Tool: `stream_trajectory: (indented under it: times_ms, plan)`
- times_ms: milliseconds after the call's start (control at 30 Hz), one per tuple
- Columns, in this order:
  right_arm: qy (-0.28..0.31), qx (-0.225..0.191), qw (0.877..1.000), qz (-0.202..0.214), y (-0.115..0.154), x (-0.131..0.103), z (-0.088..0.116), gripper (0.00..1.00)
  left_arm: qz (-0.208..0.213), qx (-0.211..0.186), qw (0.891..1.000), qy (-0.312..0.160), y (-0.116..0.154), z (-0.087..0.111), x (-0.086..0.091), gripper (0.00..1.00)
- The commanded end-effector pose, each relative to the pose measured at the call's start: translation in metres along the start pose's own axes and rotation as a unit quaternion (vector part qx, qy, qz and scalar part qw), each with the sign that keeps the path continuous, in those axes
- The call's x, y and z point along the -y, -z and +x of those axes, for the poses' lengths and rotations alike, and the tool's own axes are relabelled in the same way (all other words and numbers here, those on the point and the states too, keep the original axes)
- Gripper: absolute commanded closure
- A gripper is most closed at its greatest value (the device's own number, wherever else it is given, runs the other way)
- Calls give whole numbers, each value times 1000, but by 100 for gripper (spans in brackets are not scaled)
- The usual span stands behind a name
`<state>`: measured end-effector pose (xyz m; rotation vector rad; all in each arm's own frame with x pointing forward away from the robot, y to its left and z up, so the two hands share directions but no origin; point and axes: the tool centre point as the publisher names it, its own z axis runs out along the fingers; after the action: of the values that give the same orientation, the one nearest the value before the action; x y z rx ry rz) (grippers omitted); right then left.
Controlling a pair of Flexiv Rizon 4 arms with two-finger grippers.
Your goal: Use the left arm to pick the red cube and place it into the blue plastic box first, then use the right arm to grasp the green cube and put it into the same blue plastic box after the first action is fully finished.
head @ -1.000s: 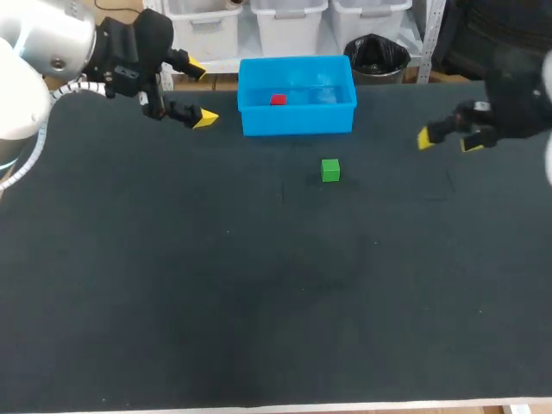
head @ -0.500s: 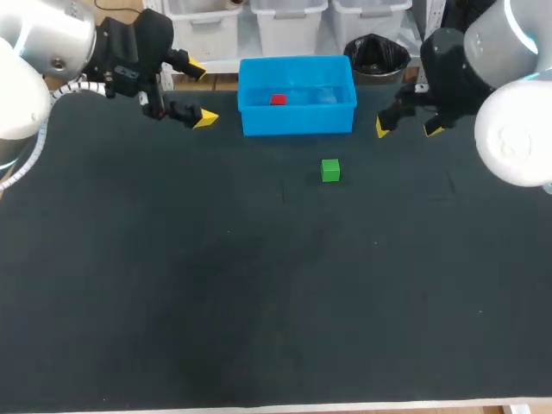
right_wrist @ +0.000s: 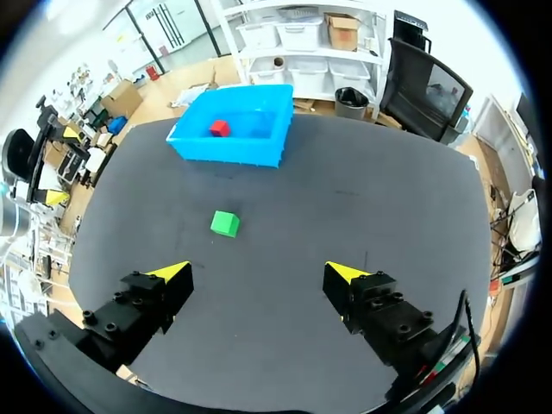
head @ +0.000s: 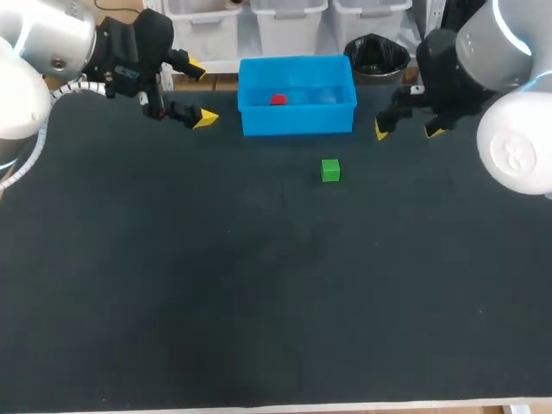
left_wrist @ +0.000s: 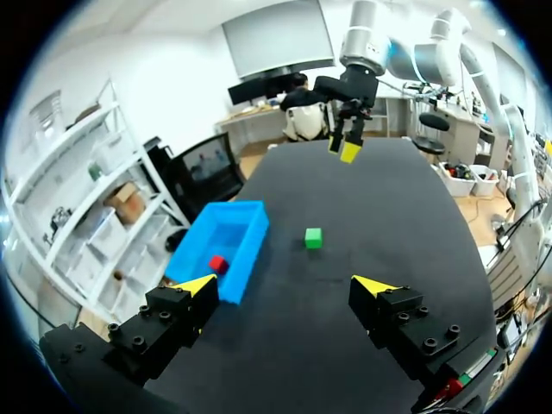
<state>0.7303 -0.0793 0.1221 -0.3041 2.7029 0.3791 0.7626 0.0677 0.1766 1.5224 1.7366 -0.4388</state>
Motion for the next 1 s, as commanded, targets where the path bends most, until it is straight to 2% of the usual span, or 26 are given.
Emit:
stream_trajectory:
  times_ms: [33,133,167,433,733,1000]
  plan:
    - [-4,-14,1000,20,-3,-7,-10,0,1,2,1000,-1,0,1,-1,0]
    - [-2,-28,999,39,-4,-11,-17,0,1,2,1000,-1,0,1,-1,0]
    - [-3,-40,998,57,-5,-13,-19,0,1,2,1000,-1,0,1,-1,0]
    - [0,-76,992,97,-15,-30,-35,0,1,2,1000,-1,0,1,-1,0]
    - [-22,-131,980,147,-33,-52,-55,0,1,2,1000,-1,0,1,-1,0]
    - [-35,-149,975,160,-43,-65,-64,0,1,2,1000,-1,0,1,-1,0]
